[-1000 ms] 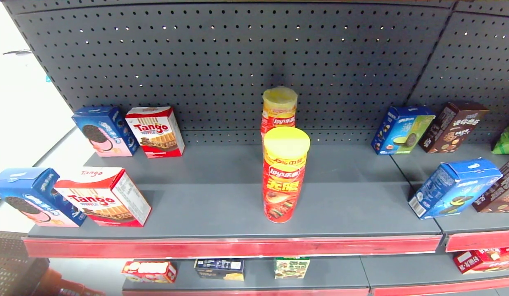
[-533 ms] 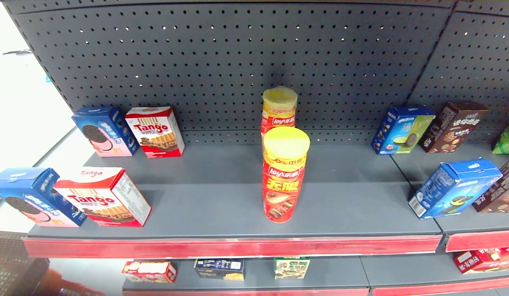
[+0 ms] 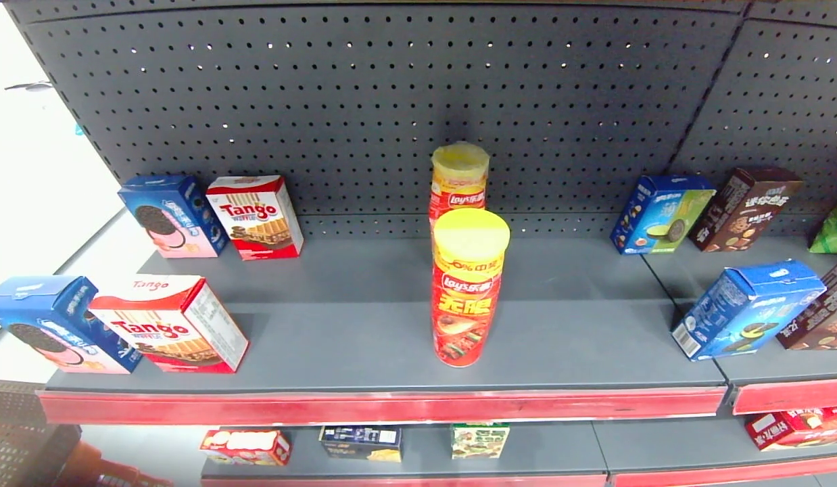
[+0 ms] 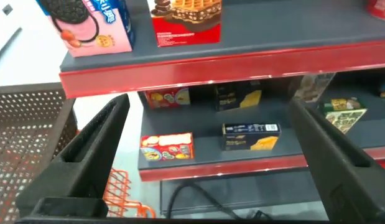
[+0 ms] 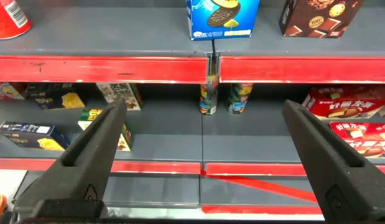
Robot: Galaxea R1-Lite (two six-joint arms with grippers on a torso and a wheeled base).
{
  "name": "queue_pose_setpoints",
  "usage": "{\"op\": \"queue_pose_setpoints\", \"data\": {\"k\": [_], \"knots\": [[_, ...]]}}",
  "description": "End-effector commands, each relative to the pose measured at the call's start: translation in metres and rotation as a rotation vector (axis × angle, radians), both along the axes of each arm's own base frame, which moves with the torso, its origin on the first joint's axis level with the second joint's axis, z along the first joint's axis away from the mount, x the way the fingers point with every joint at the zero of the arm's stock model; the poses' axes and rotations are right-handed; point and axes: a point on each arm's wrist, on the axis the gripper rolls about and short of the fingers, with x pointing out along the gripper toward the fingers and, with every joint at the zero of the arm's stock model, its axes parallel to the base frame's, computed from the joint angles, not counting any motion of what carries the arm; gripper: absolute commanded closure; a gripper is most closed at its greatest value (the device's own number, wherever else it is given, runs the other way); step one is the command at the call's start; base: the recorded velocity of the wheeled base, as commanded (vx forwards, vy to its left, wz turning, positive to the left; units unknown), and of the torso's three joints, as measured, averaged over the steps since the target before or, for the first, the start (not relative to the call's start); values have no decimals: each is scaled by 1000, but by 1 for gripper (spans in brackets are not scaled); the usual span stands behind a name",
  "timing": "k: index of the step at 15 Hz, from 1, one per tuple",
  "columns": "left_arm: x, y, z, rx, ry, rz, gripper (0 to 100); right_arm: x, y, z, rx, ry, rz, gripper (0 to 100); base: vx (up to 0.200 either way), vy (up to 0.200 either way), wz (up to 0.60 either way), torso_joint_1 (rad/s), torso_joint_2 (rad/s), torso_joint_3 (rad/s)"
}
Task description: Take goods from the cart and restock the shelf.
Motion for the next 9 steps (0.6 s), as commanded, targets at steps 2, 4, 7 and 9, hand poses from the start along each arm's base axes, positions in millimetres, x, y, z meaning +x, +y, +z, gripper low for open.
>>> {"op": "queue_pose_setpoints", "data": {"k": [2,4,7,9], "knots": [[0,1,0,-3,0,63,0,0,0,0,0,1,0,0,0,0,0,0,0,0],[0,3,0,-9,-2,146,0,0,0,0,0,-1,0,0,0,0,0,0,0,0],[0,3,0,-9,-2,145,0,0,0,0,0,-1,0,0,0,0,0,0,0,0],[0,3,0,-12,-4,120,0,0,0,0,0,1,0,0,0,0,0,0,0,0]]}}
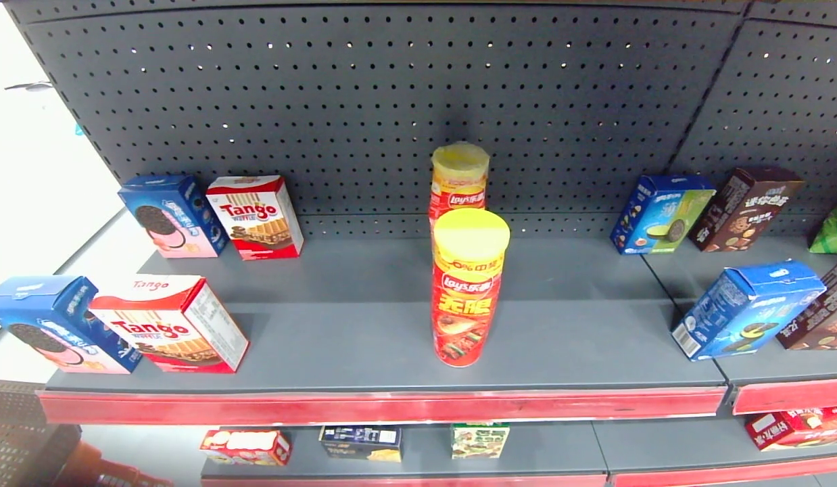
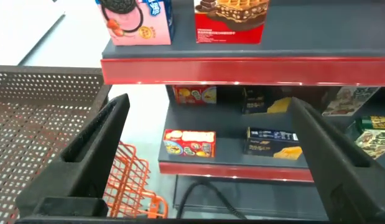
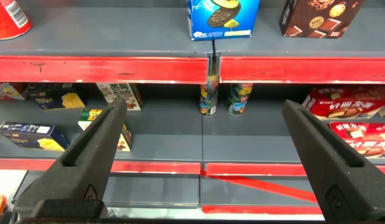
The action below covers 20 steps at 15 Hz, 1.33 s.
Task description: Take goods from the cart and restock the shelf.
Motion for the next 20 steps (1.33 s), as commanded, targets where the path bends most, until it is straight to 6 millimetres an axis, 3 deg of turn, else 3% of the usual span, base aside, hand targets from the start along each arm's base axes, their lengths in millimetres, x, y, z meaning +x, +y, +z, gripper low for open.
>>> {"op": "queue_pose_setpoints", "data": {"k": [1,4,20], "knots": [[0,-3,0,1,-1,-120,0,0,0,0,0,1,0,0,0,0,0,0,0,0],[0,0,0,27,1,-18,0,0,0,0,0,1,0,0,0,0,0,0,0,0],[0,-2,0,-22,-2,-86,0,0,0,0,0,1,0,0,0,0,0,0,0,0]]}}
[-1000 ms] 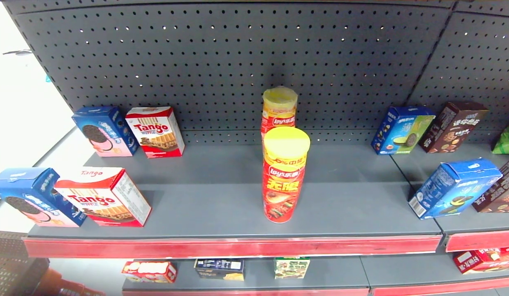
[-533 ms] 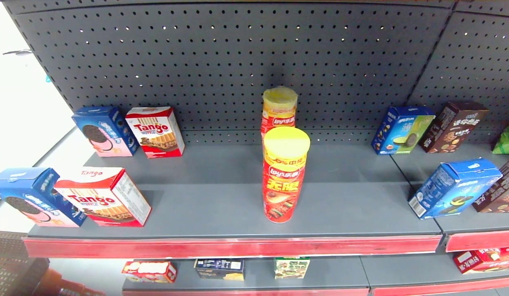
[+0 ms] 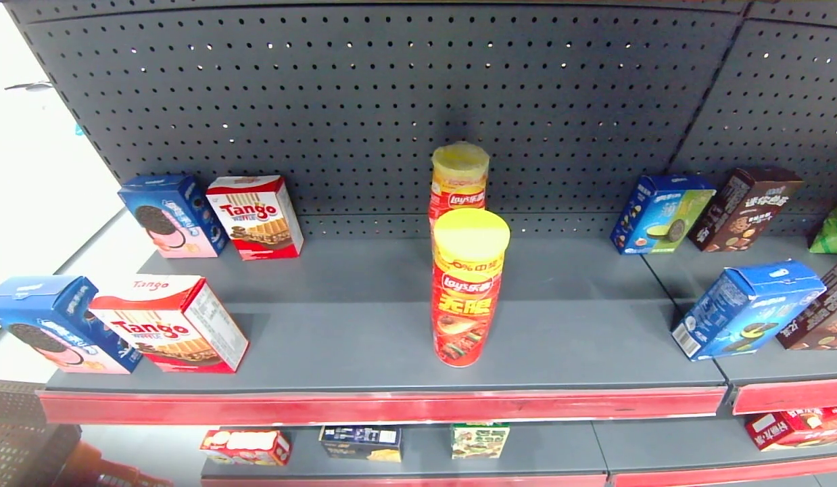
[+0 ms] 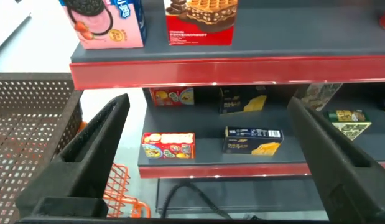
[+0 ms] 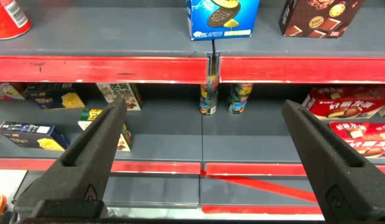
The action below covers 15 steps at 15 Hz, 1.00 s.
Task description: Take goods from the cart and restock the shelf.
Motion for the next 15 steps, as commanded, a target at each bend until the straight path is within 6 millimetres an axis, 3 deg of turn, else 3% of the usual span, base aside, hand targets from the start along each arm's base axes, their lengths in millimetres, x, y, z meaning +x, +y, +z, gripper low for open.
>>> {"op": "queue_pose_setpoints", "data": {"k": [1,6,8,15], "knots": [[0,0,0,2,0,-1,0,0,0,0,0,1,1,0,0,0,0,0,0,0],[0,0,0,1,0,2,0,0,0,0,0,1,1,0,0,0,0,0,0,0],[0,0,0,-2,0,0,0,0,0,0,0,1,-1,0,-200,0,0,5,0,2],[0,0,0,-4,0,2,0,0,0,0,0,1,1,0,-29,0,0,0,2,1]]}}
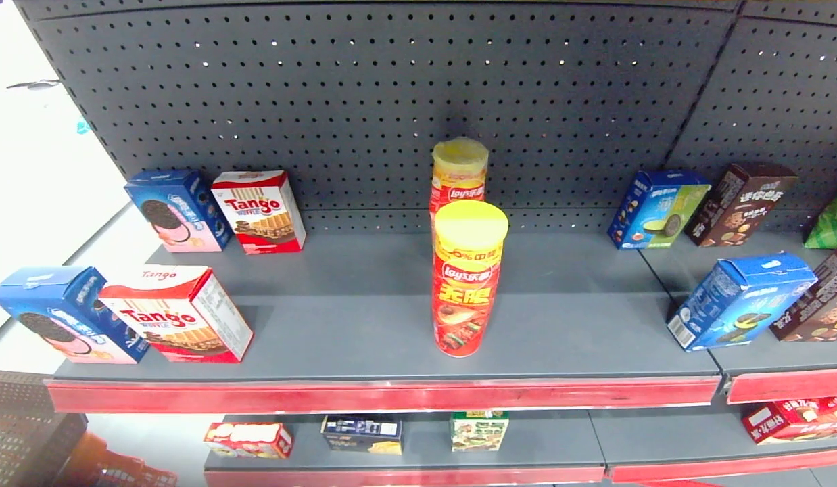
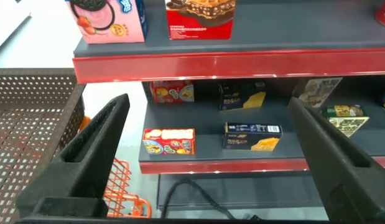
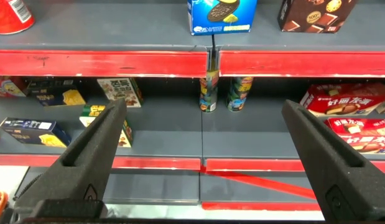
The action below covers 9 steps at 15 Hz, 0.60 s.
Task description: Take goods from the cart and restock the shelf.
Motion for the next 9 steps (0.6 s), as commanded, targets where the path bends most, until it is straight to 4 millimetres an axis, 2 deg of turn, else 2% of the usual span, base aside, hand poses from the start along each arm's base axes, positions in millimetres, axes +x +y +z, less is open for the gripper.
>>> {"op": "queue_pose_setpoints", "data": {"k": [1,9], "knots": [[0,0,0,-2,0,0,0,0,0,0,-2,0,0,0,0,0,0,0,0,0],[0,0,0,-2,0,3,0,0,0,0,0,1,2,0,0,0,0,0,0,0]]}}
